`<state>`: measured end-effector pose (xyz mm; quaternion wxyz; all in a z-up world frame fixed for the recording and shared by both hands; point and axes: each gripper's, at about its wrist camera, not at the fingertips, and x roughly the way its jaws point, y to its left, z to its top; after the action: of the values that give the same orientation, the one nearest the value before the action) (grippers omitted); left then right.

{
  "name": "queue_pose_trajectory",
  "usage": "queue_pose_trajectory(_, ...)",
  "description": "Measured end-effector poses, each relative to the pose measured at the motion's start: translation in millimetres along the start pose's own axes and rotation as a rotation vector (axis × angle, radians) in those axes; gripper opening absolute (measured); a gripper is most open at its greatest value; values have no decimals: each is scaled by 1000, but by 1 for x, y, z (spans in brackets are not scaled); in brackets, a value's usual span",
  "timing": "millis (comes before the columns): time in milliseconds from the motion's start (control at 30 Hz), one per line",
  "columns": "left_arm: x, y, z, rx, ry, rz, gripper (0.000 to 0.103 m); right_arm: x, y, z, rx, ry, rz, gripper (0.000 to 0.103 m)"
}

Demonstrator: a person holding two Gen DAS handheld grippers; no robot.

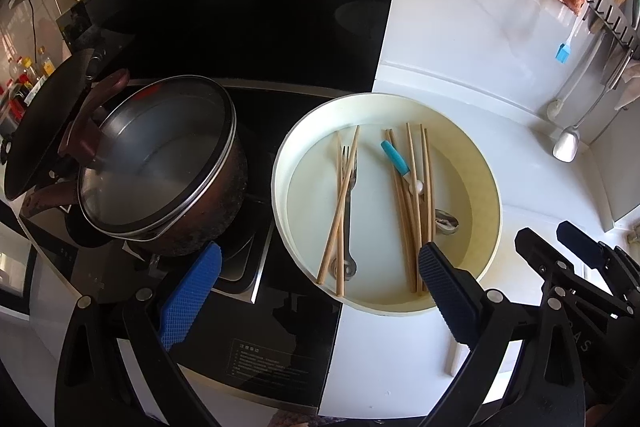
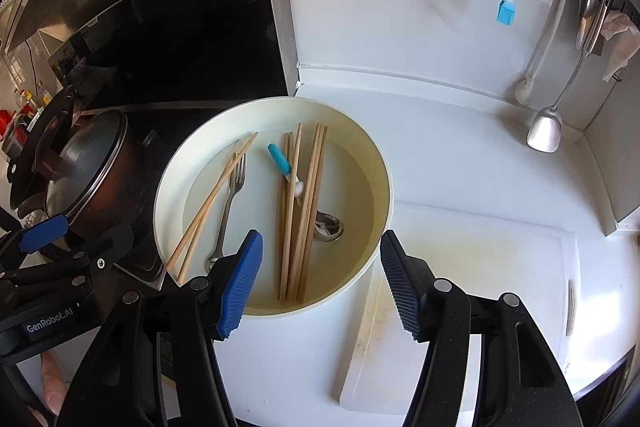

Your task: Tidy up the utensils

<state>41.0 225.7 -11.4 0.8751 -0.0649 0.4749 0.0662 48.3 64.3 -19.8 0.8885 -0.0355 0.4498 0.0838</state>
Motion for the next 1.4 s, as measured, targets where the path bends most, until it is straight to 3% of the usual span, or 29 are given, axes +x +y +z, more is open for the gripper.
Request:
queue_pose_trajectory(333,-5,-2,-3,22,-36,1,97,1,2,-2,-3,2,-1,59)
queue_pose_trajectory(533,-1,-3,-2,13,2,-4,97,1,2,-3,0,2,1,59)
queue_pose_trajectory(1400,-1,0,-5,6,14,-14,97,-1,7,-5,5,-1,5,59)
